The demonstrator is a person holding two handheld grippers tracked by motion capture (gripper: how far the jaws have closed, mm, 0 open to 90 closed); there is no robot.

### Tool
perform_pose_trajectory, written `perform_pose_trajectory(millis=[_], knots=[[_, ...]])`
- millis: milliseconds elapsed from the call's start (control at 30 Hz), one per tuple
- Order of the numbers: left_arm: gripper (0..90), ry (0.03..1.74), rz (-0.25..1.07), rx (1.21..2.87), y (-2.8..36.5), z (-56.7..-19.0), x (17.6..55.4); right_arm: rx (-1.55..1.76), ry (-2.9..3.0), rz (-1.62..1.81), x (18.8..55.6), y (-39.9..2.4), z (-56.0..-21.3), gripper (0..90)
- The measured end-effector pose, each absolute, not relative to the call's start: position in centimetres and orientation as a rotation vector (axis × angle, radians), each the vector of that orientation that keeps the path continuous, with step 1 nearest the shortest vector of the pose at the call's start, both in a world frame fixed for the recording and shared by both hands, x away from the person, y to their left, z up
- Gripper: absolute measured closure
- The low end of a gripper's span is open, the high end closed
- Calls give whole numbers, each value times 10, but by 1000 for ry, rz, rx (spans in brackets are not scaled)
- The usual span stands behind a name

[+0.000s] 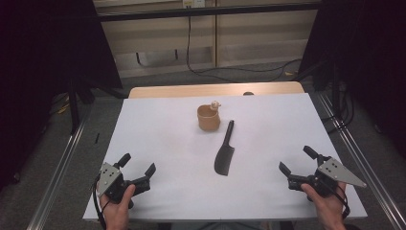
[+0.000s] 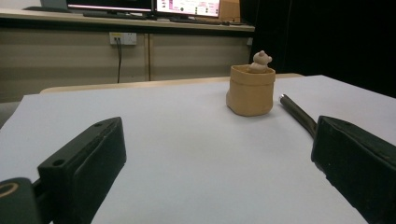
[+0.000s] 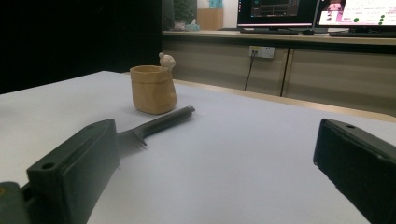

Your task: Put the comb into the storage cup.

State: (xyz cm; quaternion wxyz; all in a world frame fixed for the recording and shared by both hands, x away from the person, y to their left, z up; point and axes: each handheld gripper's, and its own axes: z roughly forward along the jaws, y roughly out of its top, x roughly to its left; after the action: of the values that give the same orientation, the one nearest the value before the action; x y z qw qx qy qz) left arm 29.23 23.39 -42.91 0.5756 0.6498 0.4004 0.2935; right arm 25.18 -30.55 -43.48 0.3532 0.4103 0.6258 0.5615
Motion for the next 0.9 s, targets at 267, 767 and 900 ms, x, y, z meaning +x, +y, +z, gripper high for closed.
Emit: perform_pose_trajectory(millis=[267,767,900], knots=[[32,934,691,1519,234,-429,292,1046,1618,1466,258,-300,-433,0],[32,919,691,1527,232,-428,291,1023,1639,1472,267,-289,-430,0],[32,919,691,1527,232,-428,292,1007,1654,1478,272,-284,-428,0]])
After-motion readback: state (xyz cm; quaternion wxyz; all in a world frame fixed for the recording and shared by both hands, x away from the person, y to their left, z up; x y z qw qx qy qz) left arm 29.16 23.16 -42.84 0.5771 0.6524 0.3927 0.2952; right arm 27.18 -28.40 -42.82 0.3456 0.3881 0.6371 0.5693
